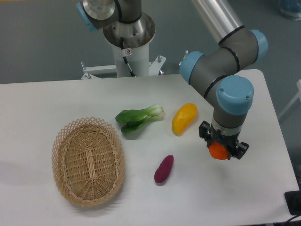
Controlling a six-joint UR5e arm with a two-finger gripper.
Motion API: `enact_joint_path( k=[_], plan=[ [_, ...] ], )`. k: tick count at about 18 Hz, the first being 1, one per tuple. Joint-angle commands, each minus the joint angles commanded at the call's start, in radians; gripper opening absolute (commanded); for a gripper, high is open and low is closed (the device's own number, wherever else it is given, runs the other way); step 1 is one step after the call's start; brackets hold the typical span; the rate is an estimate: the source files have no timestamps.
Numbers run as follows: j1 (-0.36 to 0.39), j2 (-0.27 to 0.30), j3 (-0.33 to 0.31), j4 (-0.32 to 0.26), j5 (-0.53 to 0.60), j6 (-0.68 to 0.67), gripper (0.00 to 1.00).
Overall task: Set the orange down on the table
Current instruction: 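Carry the held orange with the gripper toward the bok choy and sweet potato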
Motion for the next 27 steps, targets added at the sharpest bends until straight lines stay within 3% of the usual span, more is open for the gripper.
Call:
enact_joint_path(
  k=[8,14,16,21,27],
  plan=[
    [-0.003,-0.009,0.002,0.0,0.02,-0.012,0.58],
    [-0.006,0.006,-0.073,0.017,0.015,-0.052,0.58],
    [-0.011,0.024,-0.129,0.055,0.015,-0.052,0.58],
    [-0.025,0.058,-0.262,0.225,0.015,-0.052,0.58],
    [-0.066,0.06,-0.285,0.247,0.011,-0.156,0.57]
  ],
)
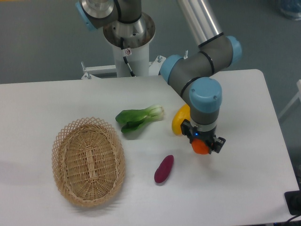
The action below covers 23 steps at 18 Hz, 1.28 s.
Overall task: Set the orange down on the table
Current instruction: 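Carry the held orange with the gripper toward the bok choy and sweet potato, then lower the orange onto the table and open the gripper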
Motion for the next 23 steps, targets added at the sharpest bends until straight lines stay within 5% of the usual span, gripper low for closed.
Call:
enact_joint_path(
  k=[12,13,15,23],
  plan=[
    [-0.117,0.043,-0.121,-0.002,0.006,-0.037,0.65],
    [-0.123,0.049,-0.127,-0.002,0.006,-0.037,0.69],
    [-0.127,0.052,-0.135,0.005,0.008,-0.039,0.99],
    [-0.126,0.069,-0.126,0.005,0.011,-0.048,1.0]
  ],
)
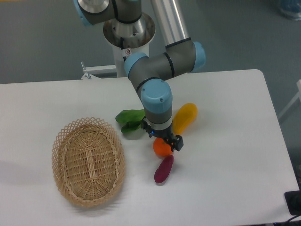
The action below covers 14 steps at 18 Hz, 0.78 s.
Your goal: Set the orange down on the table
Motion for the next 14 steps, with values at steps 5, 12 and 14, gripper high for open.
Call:
enact_joint_path(
  k=[5,12,14],
  plan=[
    [0.026,-0.002,0.034,0.026,-0.04,-0.003,1.0],
    [0.104,-0.018,0.119,0.028,-0.086,0.009,1.0],
    [0.127,-0.043,0.165,0.023,-0.084,0.011,1.0]
  ],
)
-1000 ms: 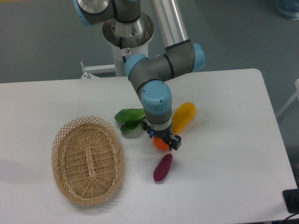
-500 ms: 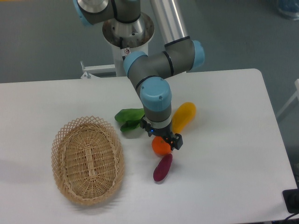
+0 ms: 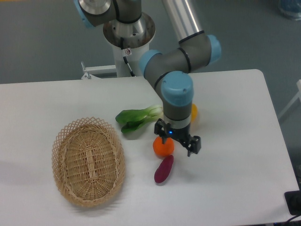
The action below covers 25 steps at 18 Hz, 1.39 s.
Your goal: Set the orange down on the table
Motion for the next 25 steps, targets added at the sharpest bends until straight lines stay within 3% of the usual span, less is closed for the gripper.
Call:
enact_joint_path(
  k=[7,14,16,25],
  plan=[
    [0.075,-0.031,0.088,-0.035,0.005,0.092,1.0],
    [0.098,-0.057,0.193,-0.213,0.005,0.198,1.0],
    [0.109,-0.068,0.219,-0.238,0.005,0.207,1.0],
    [0.123,-0.078,0.227,-0.23,0.02,0.25,1.0]
  ],
)
